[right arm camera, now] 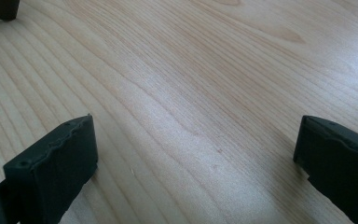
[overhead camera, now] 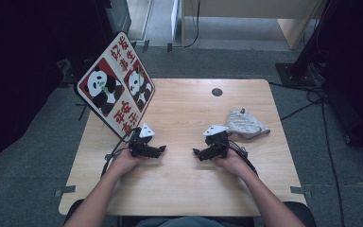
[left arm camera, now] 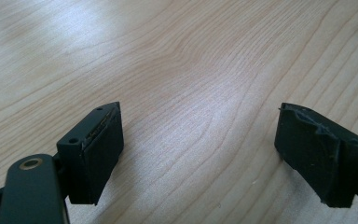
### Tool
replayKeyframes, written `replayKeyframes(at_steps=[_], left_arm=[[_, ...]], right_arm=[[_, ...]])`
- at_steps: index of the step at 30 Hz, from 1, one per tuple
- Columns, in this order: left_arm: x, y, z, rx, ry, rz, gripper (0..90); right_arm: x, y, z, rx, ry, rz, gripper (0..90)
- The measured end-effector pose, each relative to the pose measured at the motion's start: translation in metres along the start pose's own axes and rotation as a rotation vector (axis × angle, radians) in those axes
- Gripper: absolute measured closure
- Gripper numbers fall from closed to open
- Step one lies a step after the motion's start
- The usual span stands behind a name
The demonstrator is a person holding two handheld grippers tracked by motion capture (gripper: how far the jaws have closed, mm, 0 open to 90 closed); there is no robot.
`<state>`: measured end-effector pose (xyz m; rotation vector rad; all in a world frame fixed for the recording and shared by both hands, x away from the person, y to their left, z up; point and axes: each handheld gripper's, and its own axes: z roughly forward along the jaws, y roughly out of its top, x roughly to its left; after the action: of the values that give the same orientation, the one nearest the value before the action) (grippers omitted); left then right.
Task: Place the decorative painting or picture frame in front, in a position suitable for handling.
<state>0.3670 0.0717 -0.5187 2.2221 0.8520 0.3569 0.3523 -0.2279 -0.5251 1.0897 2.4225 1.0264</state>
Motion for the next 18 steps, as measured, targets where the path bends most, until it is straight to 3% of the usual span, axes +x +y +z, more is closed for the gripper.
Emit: replayKeyframes(at_steps=[10,15,17,18], left_arm=[[-0.0004,0.0000,0.0000,0.000,0.000,-0.001,15.5],[0.0027,0.0000,-0.0040,0.033,-0.021,0.024,15.5],[0.0030,0.0001,-0.0043,0.034,-0.022,0.024,15.6],[0.0047,0.0024,-0.0056,0.053,-0.036,0.004,15.6]], right_arm=[[0.0001,-0.0003,-0.0002,-0.001,-0.003,0.002,0.0],[0.0001,-0.0003,-0.0001,-0.001,-0.003,0.002,0.0],[0.0001,-0.0003,-0.0001,-0.002,-0.003,0.003,0.0],[0.0001,-0.0003,0.0000,-0.003,-0.003,0.002,0.0]])
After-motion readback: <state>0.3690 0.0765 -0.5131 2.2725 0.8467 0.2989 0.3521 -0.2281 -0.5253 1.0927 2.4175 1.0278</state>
